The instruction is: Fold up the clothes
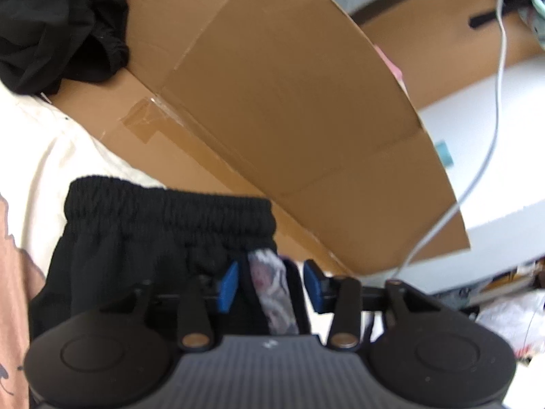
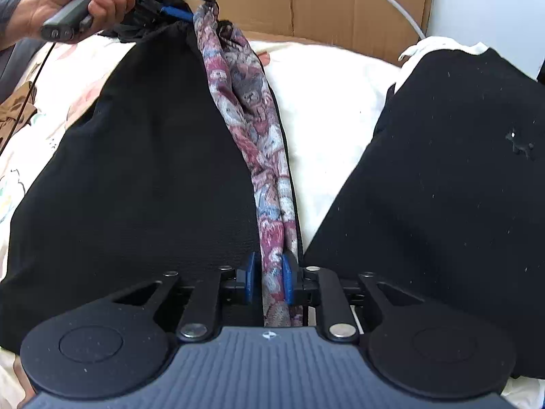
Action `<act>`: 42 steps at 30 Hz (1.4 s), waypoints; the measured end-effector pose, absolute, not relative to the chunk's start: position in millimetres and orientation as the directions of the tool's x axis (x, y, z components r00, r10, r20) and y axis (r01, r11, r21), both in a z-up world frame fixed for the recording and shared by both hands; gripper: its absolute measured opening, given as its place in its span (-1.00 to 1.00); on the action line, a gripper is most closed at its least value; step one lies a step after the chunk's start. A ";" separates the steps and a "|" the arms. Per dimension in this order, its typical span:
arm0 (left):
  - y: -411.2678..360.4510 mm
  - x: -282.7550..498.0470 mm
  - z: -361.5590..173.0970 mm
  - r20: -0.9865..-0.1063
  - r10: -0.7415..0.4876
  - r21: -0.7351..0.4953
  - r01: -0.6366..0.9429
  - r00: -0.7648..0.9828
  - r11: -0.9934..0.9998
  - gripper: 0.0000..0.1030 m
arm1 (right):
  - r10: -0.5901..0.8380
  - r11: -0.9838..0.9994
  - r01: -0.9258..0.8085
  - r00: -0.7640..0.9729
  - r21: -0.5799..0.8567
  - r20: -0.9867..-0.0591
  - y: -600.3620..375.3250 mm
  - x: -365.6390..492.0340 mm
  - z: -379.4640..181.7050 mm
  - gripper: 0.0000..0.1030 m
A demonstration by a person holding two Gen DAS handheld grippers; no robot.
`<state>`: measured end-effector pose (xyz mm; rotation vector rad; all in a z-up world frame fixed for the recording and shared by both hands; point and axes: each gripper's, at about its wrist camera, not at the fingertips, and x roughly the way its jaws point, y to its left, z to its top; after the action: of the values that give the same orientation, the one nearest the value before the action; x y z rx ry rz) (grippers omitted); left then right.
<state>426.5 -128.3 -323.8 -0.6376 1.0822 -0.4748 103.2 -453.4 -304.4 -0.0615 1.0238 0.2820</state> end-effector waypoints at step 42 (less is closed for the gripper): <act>-170.0 383.4 -321.4 -0.723 -0.583 -0.540 0.223 0.371 0.812 0.13 | 0.200 0.978 -0.149 0.458 0.148 -0.866 -493.2 73.9 -294.4 -0.61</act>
<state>383.4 -170.0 -321.4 -0.3834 1.0743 -0.5328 73.9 -493.2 -294.4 0.0533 1.0741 0.2150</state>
